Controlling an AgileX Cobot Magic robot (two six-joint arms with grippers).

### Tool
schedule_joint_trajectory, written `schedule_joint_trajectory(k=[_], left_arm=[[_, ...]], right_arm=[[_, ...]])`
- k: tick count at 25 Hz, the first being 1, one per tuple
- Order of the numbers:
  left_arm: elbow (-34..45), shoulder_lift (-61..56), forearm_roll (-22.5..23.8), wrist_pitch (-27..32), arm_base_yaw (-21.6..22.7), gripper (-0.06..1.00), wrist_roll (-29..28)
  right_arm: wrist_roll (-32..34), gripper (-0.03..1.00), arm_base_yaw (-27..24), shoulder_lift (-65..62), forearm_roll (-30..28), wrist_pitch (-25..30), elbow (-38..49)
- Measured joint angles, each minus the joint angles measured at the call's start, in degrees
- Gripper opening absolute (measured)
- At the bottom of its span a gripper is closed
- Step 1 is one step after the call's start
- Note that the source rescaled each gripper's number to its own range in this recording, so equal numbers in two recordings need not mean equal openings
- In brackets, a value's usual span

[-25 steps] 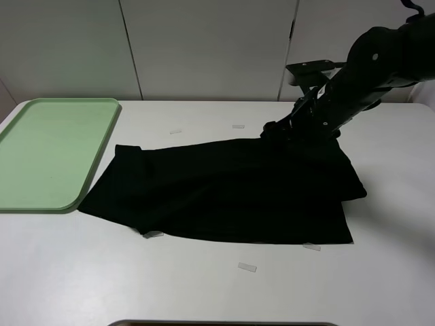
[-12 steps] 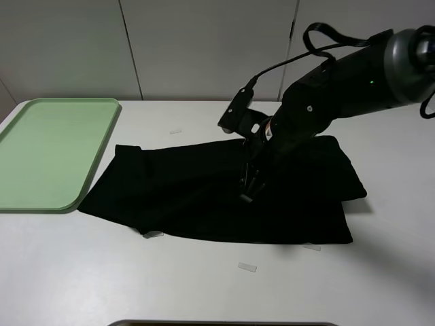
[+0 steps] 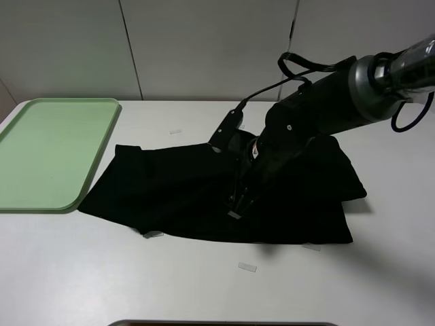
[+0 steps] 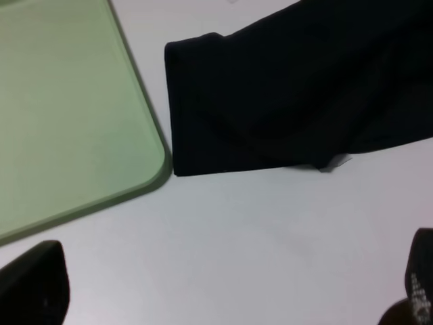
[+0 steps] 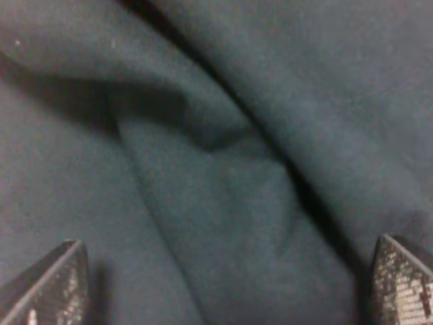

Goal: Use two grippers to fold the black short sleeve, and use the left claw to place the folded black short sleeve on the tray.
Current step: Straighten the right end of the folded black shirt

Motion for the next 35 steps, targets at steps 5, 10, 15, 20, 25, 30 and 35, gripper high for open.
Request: schedule_joint_trajectory(k=[5, 10, 15, 20, 25, 30, 35], left_arm=[[0.0, 0.0, 0.0, 0.0, 0.0, 1.0, 0.0], [0.0, 0.0, 0.0, 0.0, 0.0, 1.0, 0.0], [0.0, 0.0, 0.1, 0.0, 0.0, 1.0, 0.0], [0.0, 0.0, 0.1, 0.0, 0.0, 1.0, 0.0], [0.0, 0.0, 0.1, 0.0, 0.0, 1.0, 0.0], [0.0, 0.0, 0.1, 0.0, 0.0, 1.0, 0.0], [0.0, 0.0, 0.1, 0.0, 0.0, 1.0, 0.0]], right_arm=[[0.0, 0.91, -0.1, 0.7, 0.7, -0.5, 0.0], [0.1, 0.88, -0.3, 0.7, 1.0, -0.7, 0.0], [0.1, 0.87, 0.7, 0.7, 3.7, -0.4, 0.0], [0.1, 0.87, 0.9, 0.9, 4.1, 0.0, 0.0], [0.1, 0.86, 1.2, 0.9, 6.3, 0.0, 0.0], [0.1, 0.86, 4.2, 1.0, 13.3, 0.1, 0.0], [0.1, 0.86, 6.9, 0.6, 17.7, 0.3, 0.0]])
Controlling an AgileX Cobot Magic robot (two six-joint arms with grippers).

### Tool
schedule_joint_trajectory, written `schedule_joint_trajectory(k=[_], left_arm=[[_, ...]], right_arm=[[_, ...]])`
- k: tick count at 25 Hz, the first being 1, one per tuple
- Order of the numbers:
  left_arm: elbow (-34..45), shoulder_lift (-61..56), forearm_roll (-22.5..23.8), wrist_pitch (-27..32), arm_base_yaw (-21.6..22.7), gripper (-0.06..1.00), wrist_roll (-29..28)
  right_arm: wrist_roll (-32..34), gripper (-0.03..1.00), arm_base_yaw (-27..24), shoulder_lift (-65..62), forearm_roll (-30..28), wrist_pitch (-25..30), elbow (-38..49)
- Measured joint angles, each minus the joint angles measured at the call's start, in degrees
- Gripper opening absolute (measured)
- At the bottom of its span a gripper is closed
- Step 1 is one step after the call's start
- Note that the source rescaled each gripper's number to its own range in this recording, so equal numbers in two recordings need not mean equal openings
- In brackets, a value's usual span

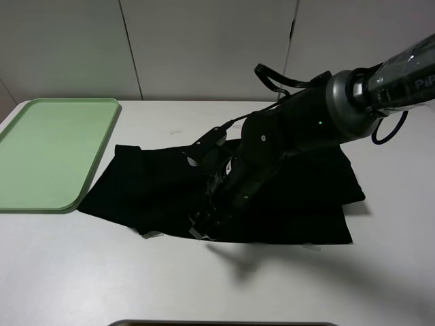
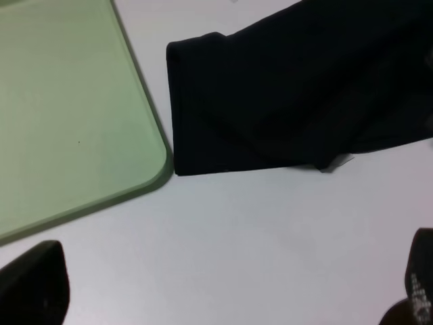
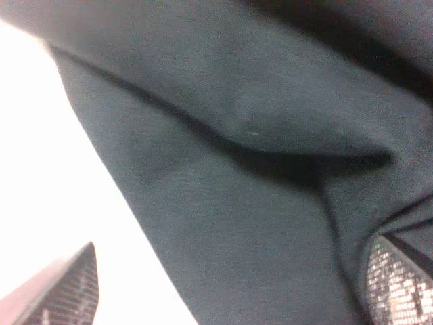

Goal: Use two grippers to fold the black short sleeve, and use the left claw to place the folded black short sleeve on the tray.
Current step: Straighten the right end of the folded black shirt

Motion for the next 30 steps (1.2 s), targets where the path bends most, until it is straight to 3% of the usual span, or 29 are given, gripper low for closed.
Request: schedule_joint_trajectory(k=[4, 9, 22, 25, 30], left_arm=[[0.0, 0.0, 0.0, 0.0, 0.0, 1.0, 0.0], [0.0, 0.0, 0.0, 0.0, 0.0, 1.0, 0.0], [0.0, 0.0, 0.0, 0.0, 0.0, 1.0, 0.0], [0.0, 0.0, 0.0, 0.0, 0.0, 1.0, 0.0], [0.0, 0.0, 0.0, 0.0, 0.0, 1.0, 0.0]], right_arm=[[0.0, 0.86, 2.1, -1.6, 4.1, 0.1, 0.0], [-0.4, 0.86, 2.2, -1.9, 4.6, 0.1, 0.0], [-1.3, 0.85, 1.9, -2.2, -0.4, -3.2, -0.1], [-1.5, 0.85, 0.0, -3.6, -2.3, -3.1, -0.1], [0.3, 0.85, -8.5, -7.4, -3.5, 0.0, -0.1]])
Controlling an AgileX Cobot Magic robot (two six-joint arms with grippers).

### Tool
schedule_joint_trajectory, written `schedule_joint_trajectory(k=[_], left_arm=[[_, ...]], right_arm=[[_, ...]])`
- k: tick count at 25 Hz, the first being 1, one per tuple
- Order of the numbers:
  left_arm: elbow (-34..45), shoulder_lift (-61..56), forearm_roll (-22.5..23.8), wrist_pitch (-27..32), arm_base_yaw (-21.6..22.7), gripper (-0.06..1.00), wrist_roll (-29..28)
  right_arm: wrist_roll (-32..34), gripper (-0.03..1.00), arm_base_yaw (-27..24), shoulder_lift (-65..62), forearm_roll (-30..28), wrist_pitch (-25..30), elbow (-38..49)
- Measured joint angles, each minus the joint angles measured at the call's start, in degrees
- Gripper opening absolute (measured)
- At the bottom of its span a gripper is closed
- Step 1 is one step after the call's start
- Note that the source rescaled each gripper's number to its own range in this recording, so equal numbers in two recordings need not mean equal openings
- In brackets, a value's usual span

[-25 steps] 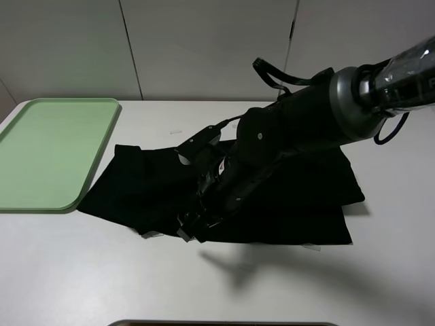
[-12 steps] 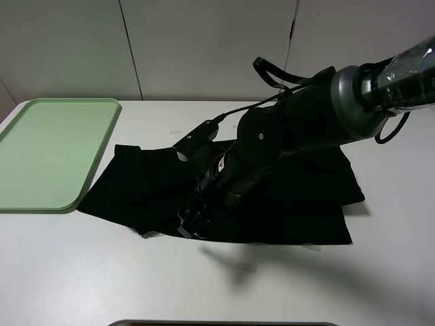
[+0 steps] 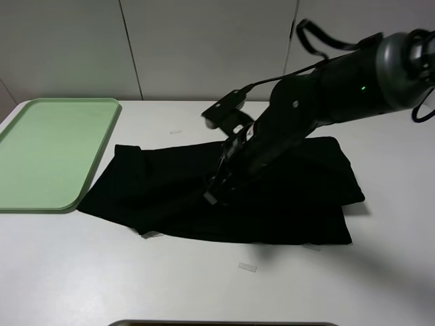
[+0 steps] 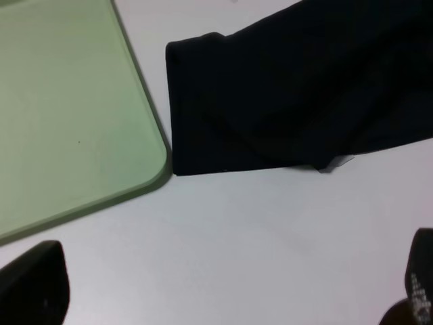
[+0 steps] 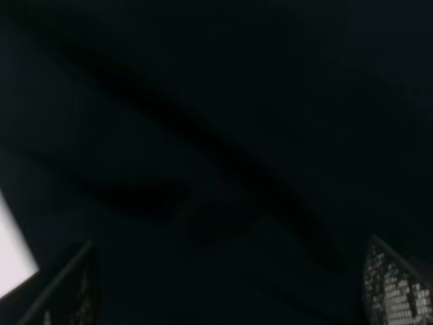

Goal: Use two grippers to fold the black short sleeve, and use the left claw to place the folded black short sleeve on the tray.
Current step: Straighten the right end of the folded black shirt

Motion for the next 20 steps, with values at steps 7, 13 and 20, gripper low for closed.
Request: schedule_joint_trajectory(k=[7, 13, 20], left_arm=[[0.0, 0.0, 0.0, 0.0, 0.0, 1.0, 0.0], [0.0, 0.0, 0.0, 0.0, 0.0, 1.0, 0.0], [0.0, 0.0, 0.0, 0.0, 0.0, 1.0, 0.0]], right_arm=[[11.4, 0.85, -16.4, -2.0, -7.8, 4.8, 0.0], [21.1, 0.85, -26.8, -2.0, -12.7, 4.9, 0.0], [22.4, 0.85, -35.5, -1.8, -13.0, 4.9, 0.0]])
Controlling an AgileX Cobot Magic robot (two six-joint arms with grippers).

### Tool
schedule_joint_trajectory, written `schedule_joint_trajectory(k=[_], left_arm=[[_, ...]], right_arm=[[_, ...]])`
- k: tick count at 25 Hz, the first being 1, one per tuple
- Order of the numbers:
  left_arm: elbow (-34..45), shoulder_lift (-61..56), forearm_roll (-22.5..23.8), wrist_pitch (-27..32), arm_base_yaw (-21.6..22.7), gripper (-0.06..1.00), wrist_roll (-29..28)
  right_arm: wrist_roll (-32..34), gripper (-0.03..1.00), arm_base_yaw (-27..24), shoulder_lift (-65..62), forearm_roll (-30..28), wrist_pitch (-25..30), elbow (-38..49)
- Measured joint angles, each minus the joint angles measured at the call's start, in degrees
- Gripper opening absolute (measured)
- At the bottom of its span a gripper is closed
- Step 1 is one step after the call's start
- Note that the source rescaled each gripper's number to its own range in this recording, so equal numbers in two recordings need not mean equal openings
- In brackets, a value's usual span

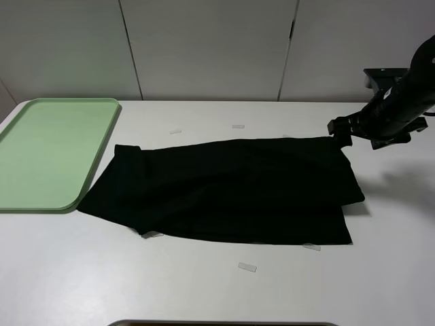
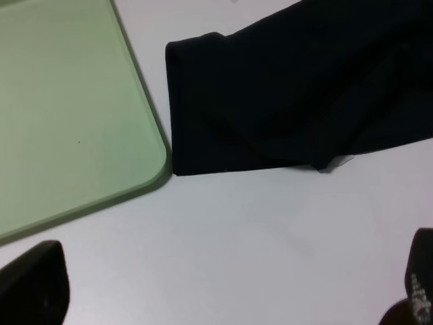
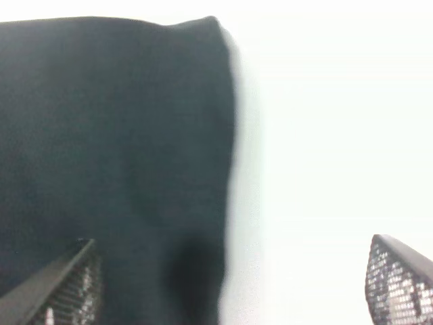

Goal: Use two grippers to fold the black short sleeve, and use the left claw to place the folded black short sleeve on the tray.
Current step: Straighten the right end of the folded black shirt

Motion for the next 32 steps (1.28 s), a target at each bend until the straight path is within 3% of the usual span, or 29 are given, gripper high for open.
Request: schedule_joint_trajectory(k=[8, 15, 21, 25, 28, 32], left_arm=[[0.0, 0.0, 0.0, 0.0, 0.0, 1.0, 0.0], [0.0, 0.0, 0.0, 0.0, 0.0, 1.0, 0.0], [0.0, 0.0, 0.0, 0.0, 0.0, 1.0, 0.0], [0.0, 0.0, 0.0, 0.0, 0.0, 1.0, 0.0], [0.0, 0.0, 0.0, 0.0, 0.0, 1.0, 0.0], [0.0, 0.0, 0.0, 0.0, 0.0, 1.0, 0.0]], right_arm=[[-3.7, 0.85, -3.2, 4.7, 3.7, 1.9, 0.0], [-11.9, 0.86, -3.2, 7.7, 9.5, 3.5, 0.0], [-13.8, 0.97, -3.2, 8.2, 12.8, 5.0, 0.0], [-13.9, 1.0, -3.2, 8.2, 15.3, 5.0, 0.0], [-14.4, 1.0, -3.2, 8.2, 18.7, 5.0, 0.0], [-20.3, 1.0, -3.2, 8.3, 26.1, 5.1, 0.0]])
